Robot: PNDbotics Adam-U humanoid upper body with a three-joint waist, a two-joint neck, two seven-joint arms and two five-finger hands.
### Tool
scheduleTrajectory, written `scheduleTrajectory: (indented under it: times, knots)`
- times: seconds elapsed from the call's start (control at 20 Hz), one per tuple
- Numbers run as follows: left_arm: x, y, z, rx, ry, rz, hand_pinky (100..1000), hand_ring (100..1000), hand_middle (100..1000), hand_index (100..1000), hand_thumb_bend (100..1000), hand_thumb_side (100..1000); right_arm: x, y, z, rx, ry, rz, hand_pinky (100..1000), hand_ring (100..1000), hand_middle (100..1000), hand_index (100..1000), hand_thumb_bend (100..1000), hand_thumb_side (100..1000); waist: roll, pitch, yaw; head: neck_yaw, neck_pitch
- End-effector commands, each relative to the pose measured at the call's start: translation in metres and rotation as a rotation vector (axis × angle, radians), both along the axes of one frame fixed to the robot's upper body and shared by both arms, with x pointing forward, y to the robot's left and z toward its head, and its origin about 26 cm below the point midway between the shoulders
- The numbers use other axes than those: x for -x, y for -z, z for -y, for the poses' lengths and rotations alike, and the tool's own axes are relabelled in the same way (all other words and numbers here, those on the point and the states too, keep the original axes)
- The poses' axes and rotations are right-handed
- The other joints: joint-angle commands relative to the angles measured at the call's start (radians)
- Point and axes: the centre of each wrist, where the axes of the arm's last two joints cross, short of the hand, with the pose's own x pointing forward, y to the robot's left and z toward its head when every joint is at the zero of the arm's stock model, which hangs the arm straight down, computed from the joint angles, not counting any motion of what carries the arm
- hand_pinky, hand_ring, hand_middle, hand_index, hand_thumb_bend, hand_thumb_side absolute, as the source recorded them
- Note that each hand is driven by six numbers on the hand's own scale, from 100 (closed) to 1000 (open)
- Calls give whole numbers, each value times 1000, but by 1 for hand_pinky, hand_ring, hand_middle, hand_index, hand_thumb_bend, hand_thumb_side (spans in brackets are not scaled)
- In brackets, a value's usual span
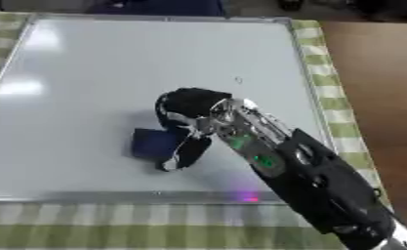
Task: Wipe the whiteboard clean with a brush.
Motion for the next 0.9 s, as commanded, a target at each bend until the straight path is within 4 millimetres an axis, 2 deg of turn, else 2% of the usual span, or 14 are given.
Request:
scheduleTrajectory:
  times: [0.05,0.35,0.9]
  knots:
    - [2,-8,0,-16,10,30,607,788,771,622,253,1000,-3,-2,2,-4,10,20,695,745,630,100,446,418,2,-15,0,-3,-8]
    - [2,-8,0,-17,11,29,607,788,772,621,251,1000,-6,2,2,-14,15,9,691,740,624,100,421,408,1,-12,3,-3,-11]
    - [2,-8,1,-18,13,25,608,790,773,621,248,1000,-11,4,6,-53,23,7,635,681,540,100,367,369,0,-12,5,-2,-14]
